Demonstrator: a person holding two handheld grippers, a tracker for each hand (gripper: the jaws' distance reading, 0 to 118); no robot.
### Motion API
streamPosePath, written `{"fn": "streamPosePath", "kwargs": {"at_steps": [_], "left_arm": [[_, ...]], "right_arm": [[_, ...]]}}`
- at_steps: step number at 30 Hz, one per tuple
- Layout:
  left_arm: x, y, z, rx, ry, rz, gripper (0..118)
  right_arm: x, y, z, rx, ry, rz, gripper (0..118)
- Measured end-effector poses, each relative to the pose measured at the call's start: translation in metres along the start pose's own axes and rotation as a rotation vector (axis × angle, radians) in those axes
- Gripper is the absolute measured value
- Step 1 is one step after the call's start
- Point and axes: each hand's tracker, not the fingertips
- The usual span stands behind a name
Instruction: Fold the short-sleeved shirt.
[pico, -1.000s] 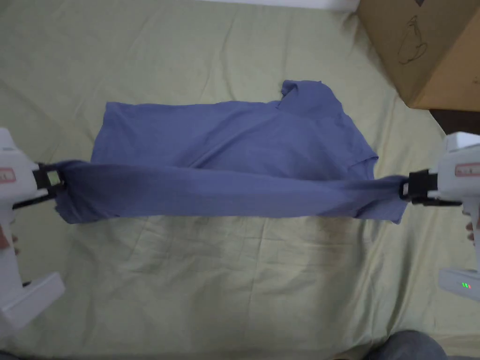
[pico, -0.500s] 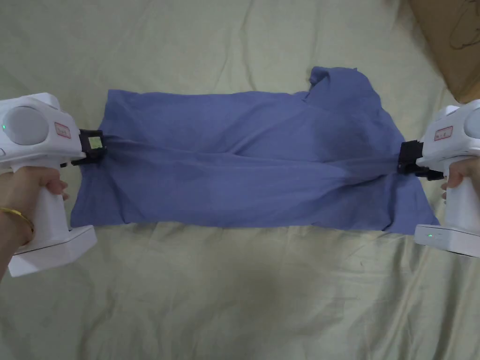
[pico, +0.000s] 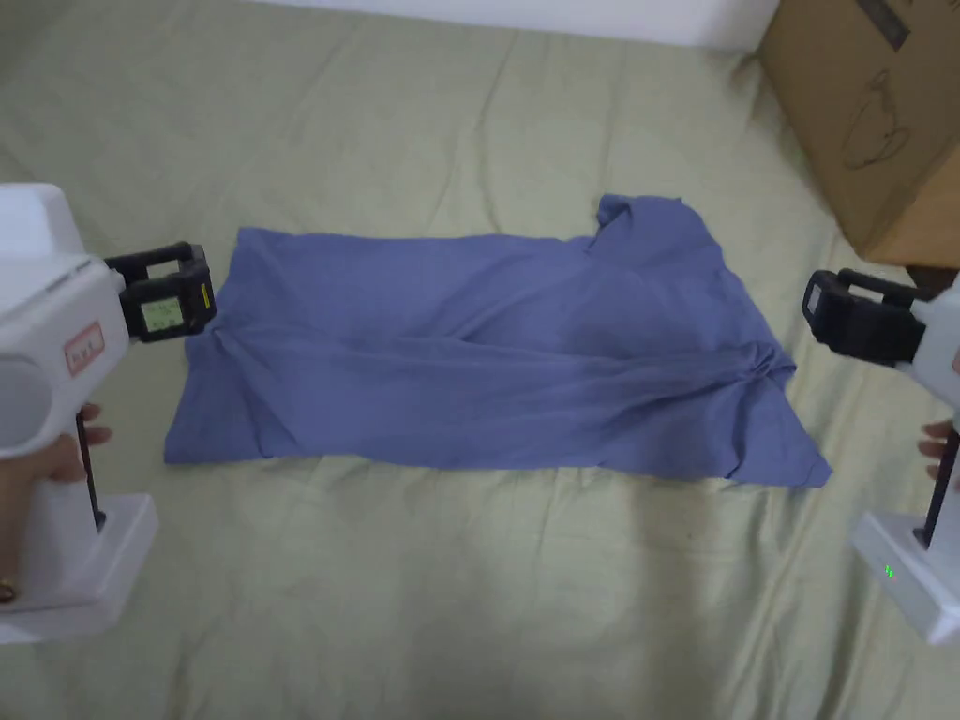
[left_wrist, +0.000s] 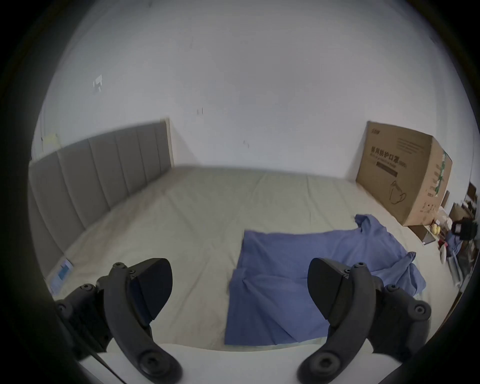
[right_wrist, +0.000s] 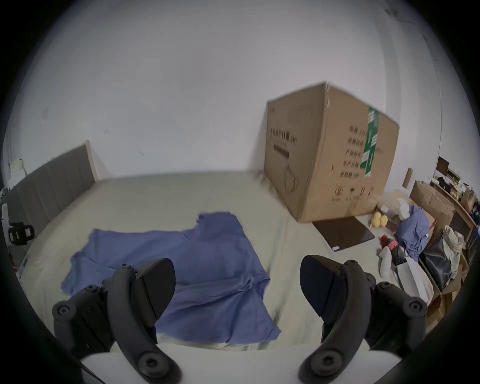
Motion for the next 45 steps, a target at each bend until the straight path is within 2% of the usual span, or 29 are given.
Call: {"fn": "streamPosePath", "kwargs": {"at_steps": [3,6,7,9,10,11,12,13,14,15,18,22,27,29,30,31,32,33,34,35,36,40,43,45], "left_arm": [[0.003,-0.014,0.038,0.083,0.060,-0.060,108],[0.003,-0.030,0.061,0.086,0.064,-0.084,105],[0.003,-0.035,0.070,0.088,0.061,-0.085,98],[0.002,-0.043,0.082,0.095,0.052,-0.074,73],[0.002,-0.046,0.087,0.090,0.046,-0.063,51],[0.002,-0.048,0.090,0.083,0.039,-0.060,35],[0.002,-0.051,0.095,0.083,0.025,-0.060,23],[0.003,-0.054,0.099,0.085,0.015,-0.064,11],[0.004,-0.055,0.100,0.080,0.012,-0.075,5],[0.004,-0.056,0.102,0.077,0.010,-0.083,0],[0.003,-0.057,0.106,0.074,-0.016,-0.067,0],[0.003,-0.055,0.103,0.064,-0.038,-0.035,0],[-0.002,-0.038,0.074,0.018,-0.074,-0.003,0],[-0.008,-0.027,0.050,-0.046,-0.100,0.053,14],[-0.010,-0.023,0.036,-0.079,-0.110,0.084,27],[-0.012,-0.019,0.020,-0.115,-0.098,0.087,56],[-0.013,-0.015,0.005,-0.161,-0.095,0.079,71],[-0.015,-0.013,-0.012,-0.210,-0.094,0.088,78],[-0.017,-0.012,-0.028,-0.262,-0.097,0.097,78],[-0.018,-0.012,-0.041,-0.319,-0.102,0.105,96],[-0.021,-0.015,-0.058,-0.367,-0.101,0.125,105],[-0.026,-0.038,-0.112,-0.603,-0.097,0.172,106],[-0.025,-0.062,-0.139,-0.788,-0.016,0.109,106],[-0.023,-0.077,-0.146,-0.833,0.016,0.068,105]], "right_arm": [[-0.012,-0.020,0.044,0.042,-0.006,0.004,104],[-0.027,-0.040,0.075,0.081,0.005,-0.001,104],[-0.031,-0.047,0.086,0.098,0.000,-0.014,103],[-0.033,-0.061,0.094,0.104,0.023,-0.037,98],[-0.035,-0.066,0.100,0.105,0.034,-0.052,86],[-0.036,-0.070,0.105,0.108,0.040,-0.063,71],[-0.041,-0.070,0.112,0.114,0.043,-0.084,46],[-0.043,-0.072,0.115,0.118,0.039,-0.091,11],[-0.046,-0.074,0.118,0.127,0.029,-0.092,0],[-0.048,-0.075,0.122,0.141,0.020,-0.086,0],[-0.053,-0.075,0.125,0.139,0.021,-0.065,0],[-0.055,-0.074,0.122,0.134,0.026,-0.089,0],[-0.058,-0.070,0.116,0.124,0.035,-0.079,0],[-0.060,-0.067,0.114,0.115,0.028,-0.082,0],[-0.060,-0.068,0.112,0.115,0.028,-0.085,0],[-0.061,-0.067,0.110,0.111,0.030,-0.084,0],[-0.061,-0.066,0.108,0.104,0.030,-0.084,0],[-0.062,-0.066,0.105,0.099,0.029,-0.084,0],[-0.063,-0.066,0.102,0.092,0.029,-0.082,0],[-0.063,-0.066,0.100,0.084,0.030,-0.084,0],[-0.061,-0.068,0.096,0.074,0.034,-0.089,0],[-0.059,-0.075,0.081,0.024,0.023,-0.098,0],[-0.058,-0.078,0.076,0.004,0.008,-0.081,0],[-0.057,-0.081,0.072,-0.010,0.001,-0.076,0]]}}
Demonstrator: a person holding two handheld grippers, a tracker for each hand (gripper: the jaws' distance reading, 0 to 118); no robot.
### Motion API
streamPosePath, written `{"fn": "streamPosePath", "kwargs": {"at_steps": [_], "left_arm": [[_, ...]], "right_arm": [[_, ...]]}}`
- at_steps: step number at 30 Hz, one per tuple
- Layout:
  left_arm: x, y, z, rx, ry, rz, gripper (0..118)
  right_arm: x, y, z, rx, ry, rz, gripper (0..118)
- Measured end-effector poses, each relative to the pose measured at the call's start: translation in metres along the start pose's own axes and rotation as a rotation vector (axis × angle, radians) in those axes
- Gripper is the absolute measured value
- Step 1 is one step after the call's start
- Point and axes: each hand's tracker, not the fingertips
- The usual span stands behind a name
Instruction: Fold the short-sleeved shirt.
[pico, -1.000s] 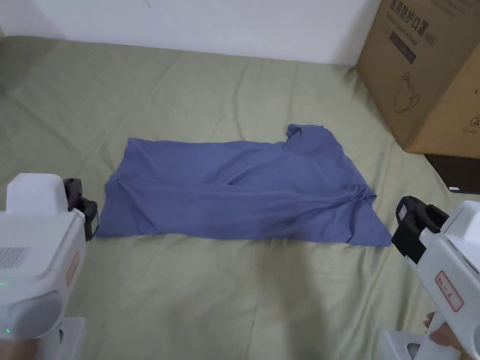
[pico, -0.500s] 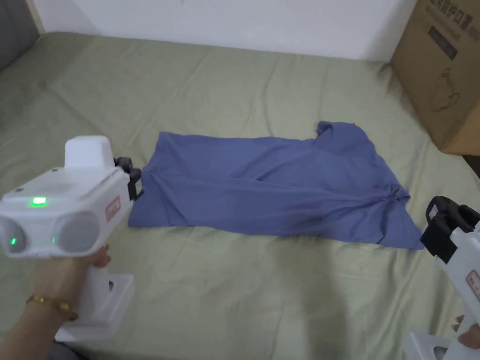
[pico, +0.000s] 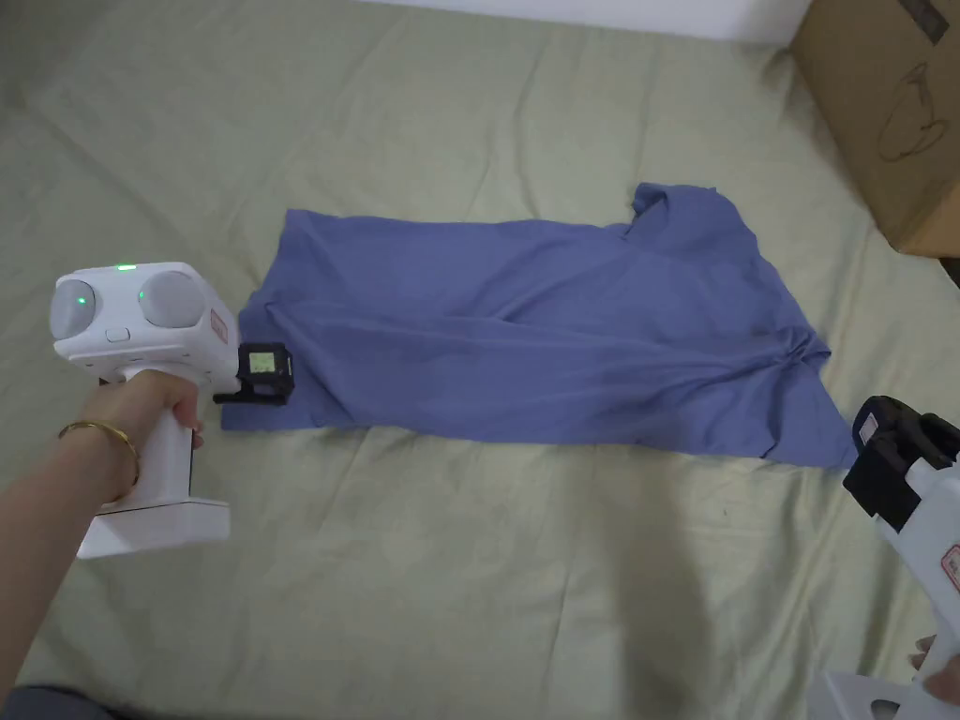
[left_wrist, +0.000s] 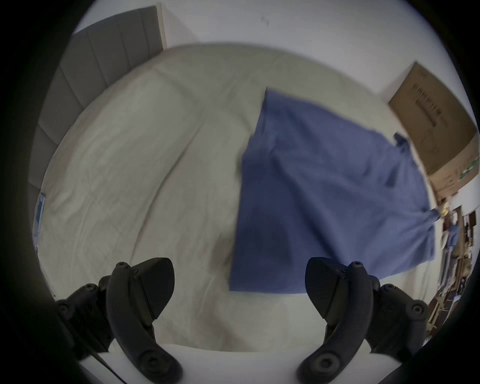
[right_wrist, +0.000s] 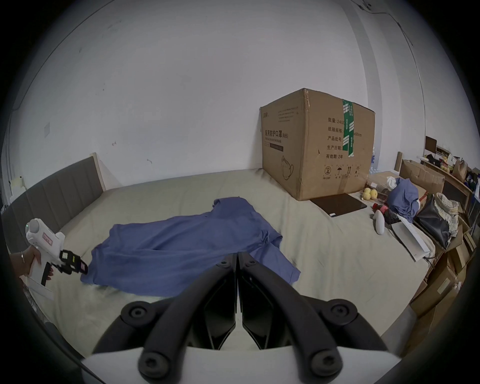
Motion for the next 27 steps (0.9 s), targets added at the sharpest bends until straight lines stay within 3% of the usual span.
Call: {"fn": "streamPosePath", "kwargs": {"at_steps": [1,3,7,11,15,17,19,20,22,23,26,27], "left_arm": [[0.002,-0.004,-0.005,-0.006,0.019,-0.006,96],[0.006,-0.008,-0.007,0.006,0.000,-0.022,59],[0.015,-0.017,-0.001,0.066,-0.054,-0.080,4],[0.014,-0.019,0.012,0.093,-0.039,-0.121,0],[0.001,-0.019,0.043,0.192,-0.109,-0.074,0],[-0.002,-0.018,0.055,0.228,-0.119,-0.072,0],[-0.003,-0.018,0.066,0.253,-0.134,-0.061,0],[-0.003,-0.018,0.070,0.268,-0.141,-0.051,0],[-0.003,-0.017,0.071,0.278,-0.146,-0.040,0],[-0.002,-0.018,0.072,0.280,-0.146,-0.037,0],[0.002,-0.024,0.072,0.284,-0.141,-0.028,0],[0.001,-0.024,0.069,0.281,-0.136,-0.026,0]], "right_arm": [[0.001,-0.001,-0.003,-0.008,-0.004,0.000,0],[0.000,-0.001,-0.005,-0.022,-0.009,0.000,0],[0.000,-0.004,-0.012,-0.046,-0.011,0.006,0],[0.004,-0.005,-0.022,-0.078,-0.001,0.024,0],[0.019,0.015,-0.047,-0.170,0.004,0.041,0],[0.028,0.029,-0.068,-0.248,-0.021,0.072,8],[0.047,0.042,-0.104,-0.336,-0.035,0.025,12],[0.054,0.046,-0.119,-0.374,-0.020,0.004,39],[0.063,0.050,-0.148,-0.491,-0.044,-0.019,112],[0.066,0.050,-0.154,-0.531,-0.035,-0.029,118],[0.075,0.047,-0.185,-0.592,-0.013,0.004,117],[0.068,0.046,-0.151,-0.593,-0.069,-0.002,117]]}}
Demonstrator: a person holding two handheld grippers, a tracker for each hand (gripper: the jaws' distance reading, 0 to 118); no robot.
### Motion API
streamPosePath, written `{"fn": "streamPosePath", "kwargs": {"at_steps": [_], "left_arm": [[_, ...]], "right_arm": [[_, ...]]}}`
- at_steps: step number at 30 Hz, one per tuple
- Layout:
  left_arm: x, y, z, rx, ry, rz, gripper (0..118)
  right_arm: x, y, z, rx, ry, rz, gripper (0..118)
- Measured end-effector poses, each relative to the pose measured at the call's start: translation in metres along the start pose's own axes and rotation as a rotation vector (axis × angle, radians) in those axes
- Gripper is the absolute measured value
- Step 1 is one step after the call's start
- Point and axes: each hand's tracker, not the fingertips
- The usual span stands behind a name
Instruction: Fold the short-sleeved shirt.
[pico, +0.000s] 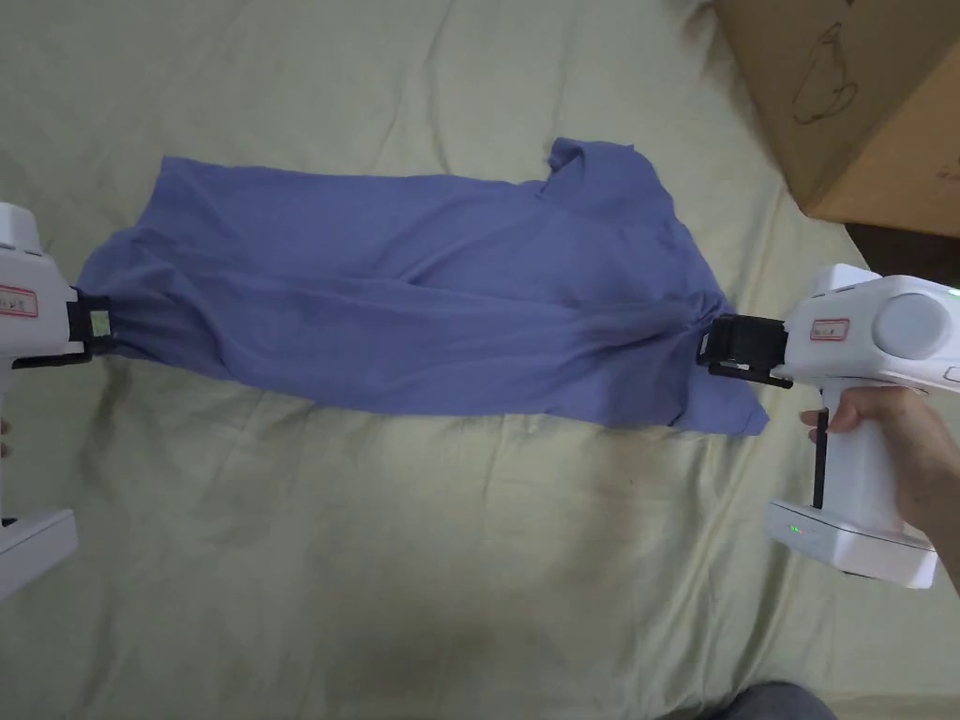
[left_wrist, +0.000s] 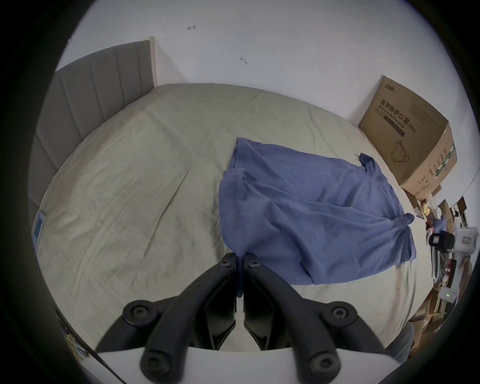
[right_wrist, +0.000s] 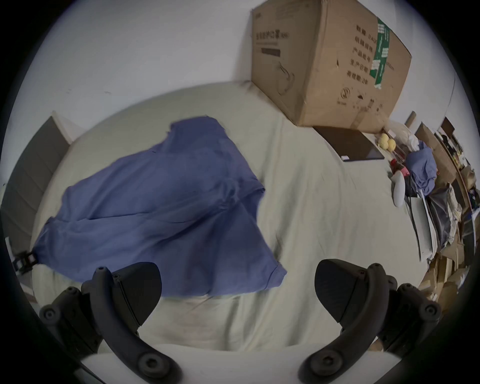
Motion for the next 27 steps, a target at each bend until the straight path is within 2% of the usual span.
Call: {"fn": "streamPosePath", "kwargs": {"at_steps": [3,4,5,6,8,10,12,13,14,16,19,23,27], "left_arm": [[-0.001,-0.003,-0.008,-0.030,0.026,0.002,0],[-0.003,-0.004,-0.010,-0.035,0.027,0.008,0],[-0.003,-0.005,-0.012,-0.040,0.028,0.016,0],[-0.004,-0.006,-0.015,-0.048,0.031,0.028,0],[-0.004,-0.007,-0.019,-0.054,0.035,0.035,0],[-0.003,-0.009,-0.021,-0.063,0.046,0.038,0],[-0.006,-0.008,-0.022,-0.073,0.044,0.064,0],[-0.008,-0.006,-0.021,-0.075,0.044,0.083,0],[-0.008,-0.005,-0.019,-0.071,0.040,0.095,0],[-0.012,0.003,-0.011,-0.059,0.040,0.112,0],[-0.018,0.016,0.011,-0.013,0.014,0.135,0],[-0.028,0.020,0.046,0.036,0.013,0.117,0],[-0.049,-0.007,0.079,0.049,0.015,0.084,0]], "right_arm": [[0.003,-0.005,0.002,-0.066,-0.076,-0.073,114],[0.014,0.009,-0.048,-0.108,-0.098,-0.117,108],[0.015,0.007,-0.047,-0.123,-0.109,-0.115,101],[0.016,0.003,-0.042,-0.128,-0.098,-0.103,89],[0.019,0.003,-0.085,-0.163,-0.094,-0.153,47],[0.023,-0.002,-0.092,-0.186,-0.069,-0.219,9],[0.032,-0.007,-0.095,-0.178,-0.025,-0.295,8],[0.034,-0.003,-0.090,-0.178,-0.041,-0.284,7],[0.036,0.001,-0.085,-0.179,-0.025,-0.270,7],[0.047,0.016,-0.081,-0.163,0.021,-0.184,7],[0.051,0.031,-0.038,-0.087,0.074,-0.137,7],[0.048,0.029,0.019,-0.035,0.067,-0.048,7],[0.057,-0.001,0.054,0.004,0.108,-0.058,7]]}}
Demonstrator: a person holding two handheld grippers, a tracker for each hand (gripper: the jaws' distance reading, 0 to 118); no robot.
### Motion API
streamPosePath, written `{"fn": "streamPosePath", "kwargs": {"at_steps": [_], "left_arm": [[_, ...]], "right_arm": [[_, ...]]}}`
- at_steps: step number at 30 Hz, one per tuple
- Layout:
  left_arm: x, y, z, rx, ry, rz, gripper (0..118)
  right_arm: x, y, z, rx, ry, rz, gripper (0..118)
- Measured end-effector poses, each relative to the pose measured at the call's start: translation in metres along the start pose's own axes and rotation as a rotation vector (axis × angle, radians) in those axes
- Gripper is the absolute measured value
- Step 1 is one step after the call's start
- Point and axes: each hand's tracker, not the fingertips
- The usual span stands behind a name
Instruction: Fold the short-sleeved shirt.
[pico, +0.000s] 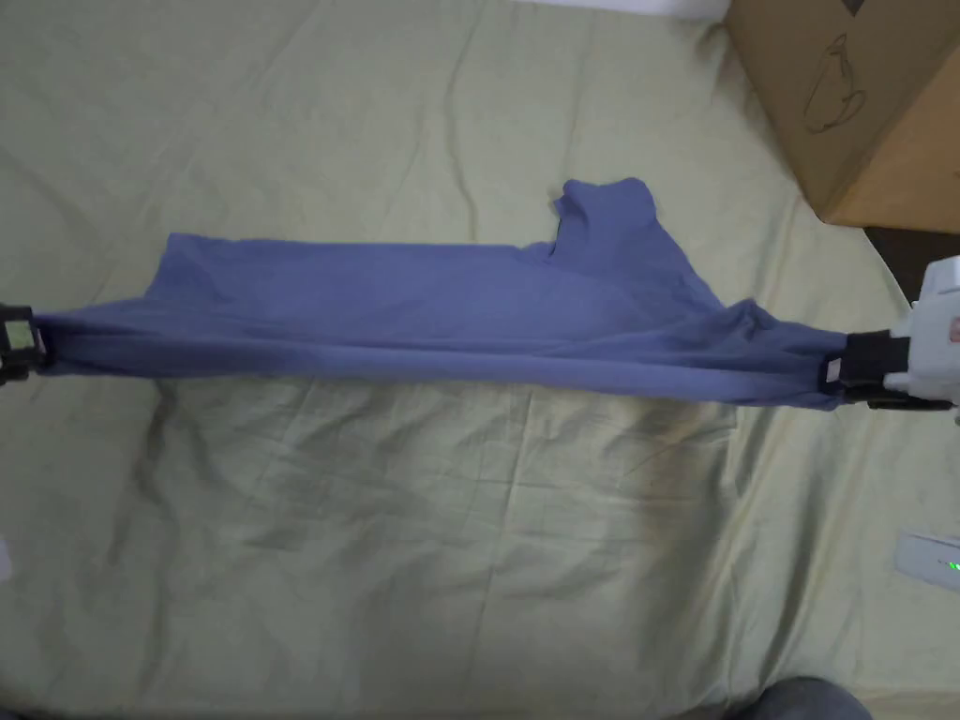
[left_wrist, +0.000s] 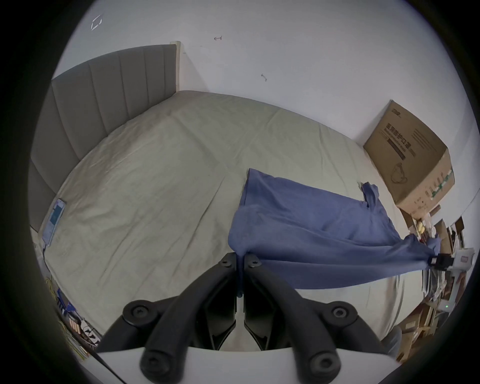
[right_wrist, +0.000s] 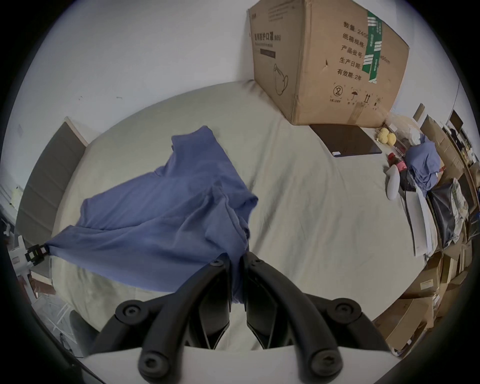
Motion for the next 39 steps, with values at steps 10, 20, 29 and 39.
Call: {"fn": "streamPosePath", "kwargs": {"at_steps": [10,20,29,39], "left_arm": [[-0.039,-0.120,-0.009,-0.191,0.037,0.035,4],[-0.028,-0.080,0.047,0.163,0.099,-0.011,105],[0.050,-0.063,0.111,0.691,0.112,-0.160,118],[0.082,-0.090,0.091,0.696,0.055,-0.264,30]], "right_arm": [[0.012,-0.142,-0.025,-0.140,-0.054,-0.086,7],[-0.019,-0.109,0.053,0.226,-0.116,0.084,99],[-0.087,-0.096,0.125,0.810,-0.036,0.194,101],[-0.133,-0.124,0.106,0.838,0.052,0.167,24]]}}
